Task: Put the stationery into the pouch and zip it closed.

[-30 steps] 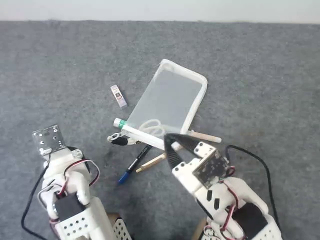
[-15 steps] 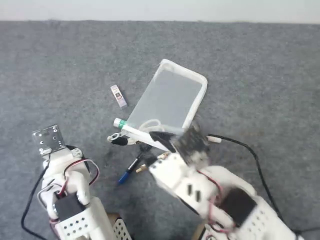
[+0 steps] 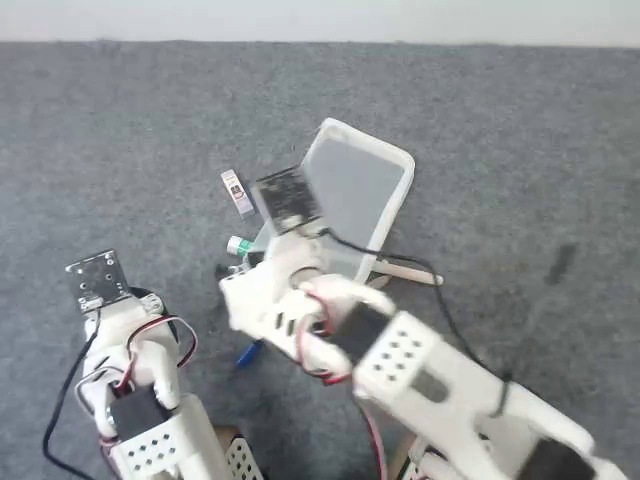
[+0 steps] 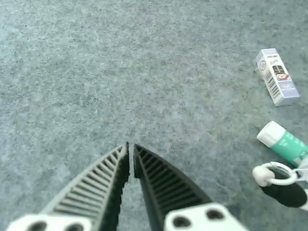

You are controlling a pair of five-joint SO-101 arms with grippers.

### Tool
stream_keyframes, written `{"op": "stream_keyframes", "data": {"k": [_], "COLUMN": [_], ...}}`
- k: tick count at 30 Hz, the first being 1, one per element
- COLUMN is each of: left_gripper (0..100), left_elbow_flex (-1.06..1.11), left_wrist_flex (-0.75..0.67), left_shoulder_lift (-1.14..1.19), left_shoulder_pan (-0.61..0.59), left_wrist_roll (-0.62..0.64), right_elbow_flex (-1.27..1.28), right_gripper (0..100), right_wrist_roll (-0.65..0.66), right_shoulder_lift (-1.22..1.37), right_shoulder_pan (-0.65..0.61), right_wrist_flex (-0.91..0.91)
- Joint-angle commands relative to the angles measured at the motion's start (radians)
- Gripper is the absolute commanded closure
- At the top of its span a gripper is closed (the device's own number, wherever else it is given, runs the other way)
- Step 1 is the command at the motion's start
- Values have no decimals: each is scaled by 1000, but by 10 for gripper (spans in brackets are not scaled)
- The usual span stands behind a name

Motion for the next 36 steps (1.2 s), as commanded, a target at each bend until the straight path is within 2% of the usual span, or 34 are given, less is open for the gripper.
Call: {"op": "stream_keyframes", "data": {"k": [1,5,11,25,32,36], "left_gripper": [988,988,988,988,988,988], "left_elbow_flex": [-16,-15,-15,-1,1,1], "left_wrist_flex": [-32,-34,-34,-35,-35,-35], "left_shoulder_lift": [-8,-8,-8,-8,-8,-8], "left_shoulder_pan": [-6,-6,-6,-6,-6,-6], "left_wrist_roll": [2,0,-2,-3,-5,-5], "right_elbow_flex": [-91,-129,-227,-330,-419,-477], "right_gripper": [836,835,835,838,836,836], "right_wrist_roll": [-18,-23,-178,-183,-221,-203], "right_shoulder_lift": [110,248,409,588,651,730], "right_shoulder_pan": [-38,-38,-38,36,51,76], "right_wrist_flex": [-67,-104,-96,-93,65,93]}}
